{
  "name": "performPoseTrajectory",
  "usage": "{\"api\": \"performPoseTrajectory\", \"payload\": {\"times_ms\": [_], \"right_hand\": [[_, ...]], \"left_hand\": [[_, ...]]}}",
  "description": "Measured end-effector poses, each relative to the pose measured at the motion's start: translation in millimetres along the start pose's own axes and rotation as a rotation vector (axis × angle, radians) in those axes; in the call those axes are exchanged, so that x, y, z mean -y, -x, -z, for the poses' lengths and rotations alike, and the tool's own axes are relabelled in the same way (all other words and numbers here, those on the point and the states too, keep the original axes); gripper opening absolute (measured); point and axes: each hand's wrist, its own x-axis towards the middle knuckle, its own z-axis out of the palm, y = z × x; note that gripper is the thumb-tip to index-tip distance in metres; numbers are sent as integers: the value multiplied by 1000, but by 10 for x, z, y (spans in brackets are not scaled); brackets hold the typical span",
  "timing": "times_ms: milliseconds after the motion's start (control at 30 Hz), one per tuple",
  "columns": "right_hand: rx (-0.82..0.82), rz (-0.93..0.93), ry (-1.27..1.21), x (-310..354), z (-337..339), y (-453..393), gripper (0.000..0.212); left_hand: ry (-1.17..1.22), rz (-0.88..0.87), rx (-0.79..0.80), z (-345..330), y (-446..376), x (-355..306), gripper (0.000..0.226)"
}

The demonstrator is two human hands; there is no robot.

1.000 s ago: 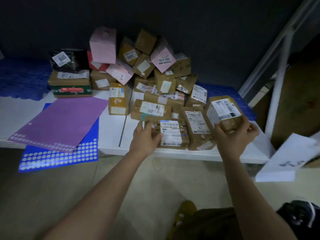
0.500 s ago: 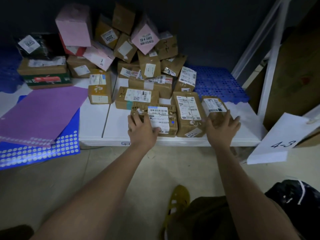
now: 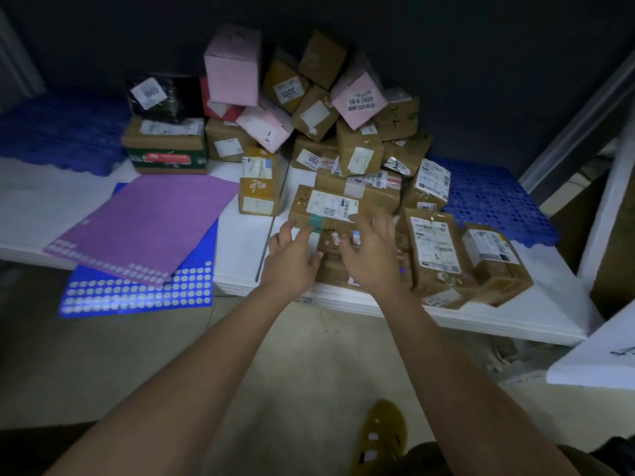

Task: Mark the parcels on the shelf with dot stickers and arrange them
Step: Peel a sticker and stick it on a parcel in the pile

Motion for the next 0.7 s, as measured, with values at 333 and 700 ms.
{"api": "performPoseTrajectory", "payload": {"times_ms": [333,700], "right_hand": [[451,141,423,779,-899,-772,70],[258,74,143,1153,-1333,-703,57]], "left_hand": [[-268,291,-36,505,-82,1094,51],[-303,364,-13,780,-56,1781,52]]}}
